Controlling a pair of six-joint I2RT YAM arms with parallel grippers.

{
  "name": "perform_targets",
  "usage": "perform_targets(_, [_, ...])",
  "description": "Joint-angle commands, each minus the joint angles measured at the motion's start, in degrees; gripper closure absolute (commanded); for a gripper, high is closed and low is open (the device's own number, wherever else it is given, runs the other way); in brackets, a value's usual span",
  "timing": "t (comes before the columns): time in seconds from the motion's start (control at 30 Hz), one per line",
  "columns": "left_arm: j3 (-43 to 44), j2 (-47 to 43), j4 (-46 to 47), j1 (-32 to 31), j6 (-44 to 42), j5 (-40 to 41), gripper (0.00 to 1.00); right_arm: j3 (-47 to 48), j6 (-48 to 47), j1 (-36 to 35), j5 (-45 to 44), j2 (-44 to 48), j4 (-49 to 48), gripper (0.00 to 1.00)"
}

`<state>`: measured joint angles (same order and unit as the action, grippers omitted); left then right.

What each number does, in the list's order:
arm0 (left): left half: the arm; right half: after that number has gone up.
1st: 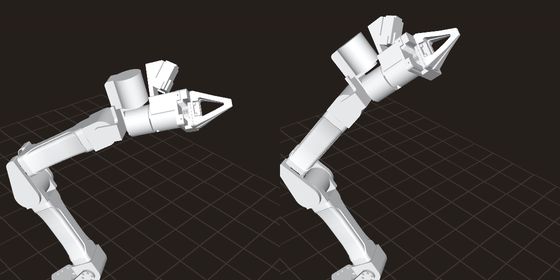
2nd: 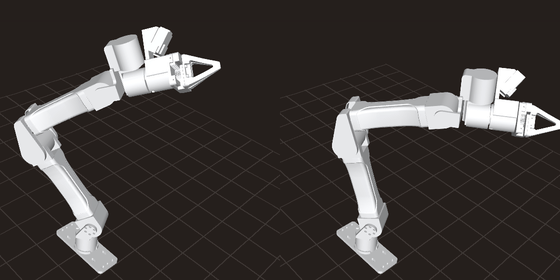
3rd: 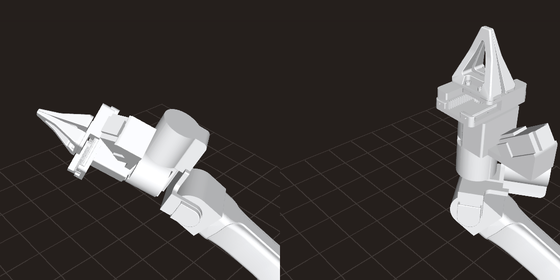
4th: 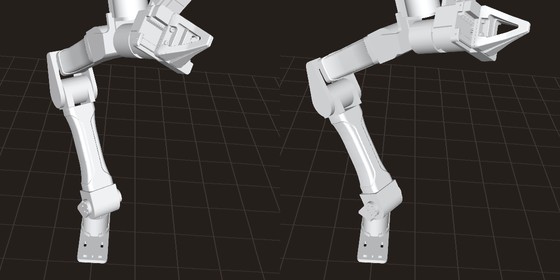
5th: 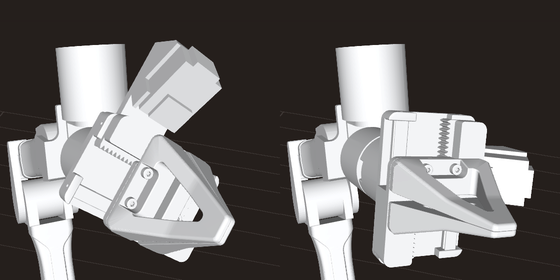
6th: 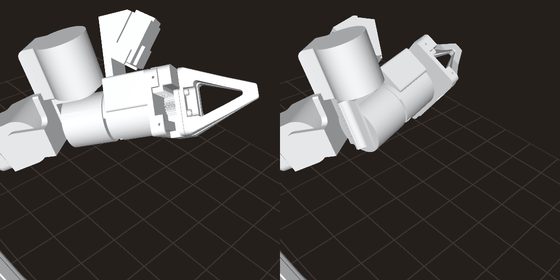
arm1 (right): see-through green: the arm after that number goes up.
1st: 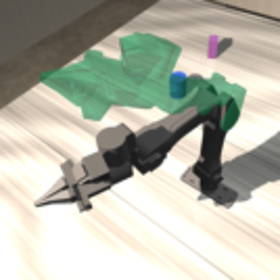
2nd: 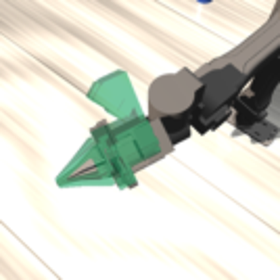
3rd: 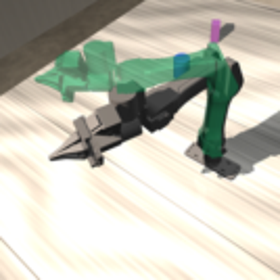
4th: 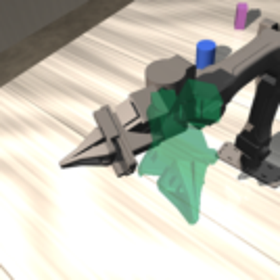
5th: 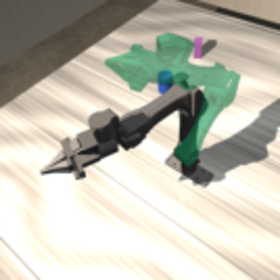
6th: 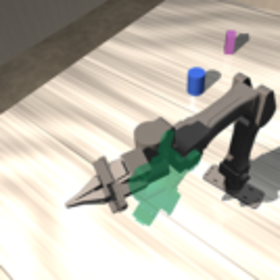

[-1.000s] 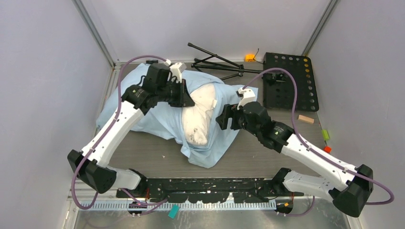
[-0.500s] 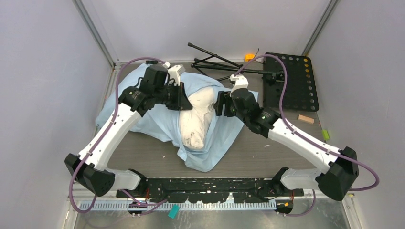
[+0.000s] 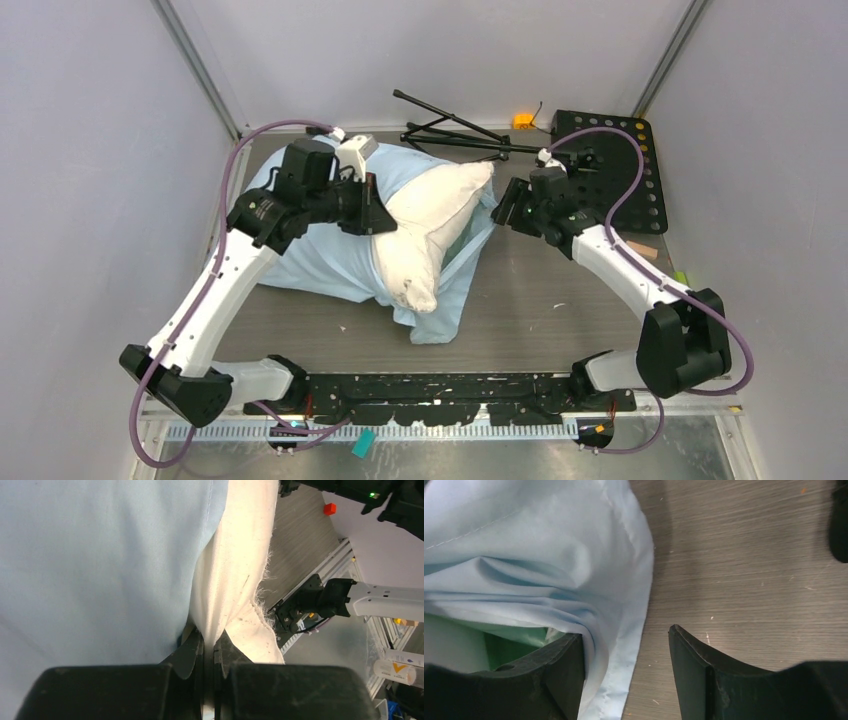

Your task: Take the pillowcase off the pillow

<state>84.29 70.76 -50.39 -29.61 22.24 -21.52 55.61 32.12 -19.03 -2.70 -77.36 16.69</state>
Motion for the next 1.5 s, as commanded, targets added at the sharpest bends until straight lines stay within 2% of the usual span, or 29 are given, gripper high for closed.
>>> perform_targets(0.0, [4.83, -2.80, 2.54, 0.03, 2.37, -10.17, 1.00, -0.13, 1.87, 1.32, 4.90, 0.01, -6.15, 0.37])
perform_targets(0.1, [5.63, -1.83, 5.72, 0.07, 5.31, -15.03, 1.00, -1.20, 2.61, 1.34, 9.11, -0.25, -9.74, 0.37])
perform_targets(0.2, [5.22, -1.88, 12.91, 0.07, 10.63, -21.25, 1.00, -1.14, 5.72, 1.34, 13.88, -2.82, -12.83, 0.37])
perform_targets(0.3, [3.50, -2.89, 26.65, 0.15, 18.96, -27.74, 1.00, -0.39, 8.43, 1.29, 17.42, -6.47, -14.64, 0.38])
perform_targets(0.47, [0.06, -2.21, 54.30, 1.77, 39.15, -37.50, 1.00, 1.28, 9.22, 1.28, 15.43, -10.57, -15.18, 0.38])
perform_targets(0.53, [0.96, -0.62, 58.67, 2.25, 43.71, -38.23, 1.00, 1.95, 9.89, 1.28, 16.14, -11.85, -15.72, 0.38])
perform_targets(0.57, [1.89, 0.17, 56.73, 2.27, 42.02, -37.68, 1.00, 2.22, 10.16, 1.30, 16.63, -12.07, -16.01, 0.38])
perform_targets(0.67, [4.30, 1.54, 42.73, 2.28, 30.85, -31.57, 1.00, 3.09, 9.66, 1.35, 16.96, -11.33, -15.09, 0.35])
perform_targets(0.77, [5.55, 3.07, 30.19, 2.27, 20.00, -22.26, 1.00, 4.48, 8.12, 2.59, 15.92, -8.76, -10.91, 0.25])
perform_targets(0.97, [4.51, 8.97, 22.28, 1.91, 10.93, -9.26, 1.00, 4.66, 7.53, 7.53, 10.75, -0.18, -0.96, 0.09])
perform_targets(1.0, [4.34, 10.21, 22.21, 1.68, 9.90, -7.47, 0.92, 4.80, 7.70, 8.55, 9.40, 1.17, 0.77, 0.07])
perform_targets(1.1, [6.45, 13.98, 20.15, -0.92, 5.63, -4.47, 0.50, 5.64, 7.69, 10.46, 7.21, 4.95, 5.99, 0.04])
perform_targets(1.13, [8.57, 14.87, 17.57, -2.76, 3.14, -2.10, 0.39, 5.91, 7.32, 10.97, 6.71, 6.29, 7.65, 0.04])
perform_targets(1.2, [12.39, 15.22, 12.68, -8.19, -2.41, 6.35, 0.26, 5.87, 6.19, 11.43, 6.16, 9.28, 10.43, 0.03])
perform_targets(1.3, [17.12, 14.42, 6.34, -12.99, -7.31, 17.90, 0.17, 4.91, 5.22, 11.45, 9.94, 13.44, 11.85, 0.02])
perform_targets(1.47, [20.94, 16.34, -4.09, -14.92, -8.53, 26.96, 0.18, 1.17, 7.20, 11.35, 21.18, 16.24, 12.47, 0.02])
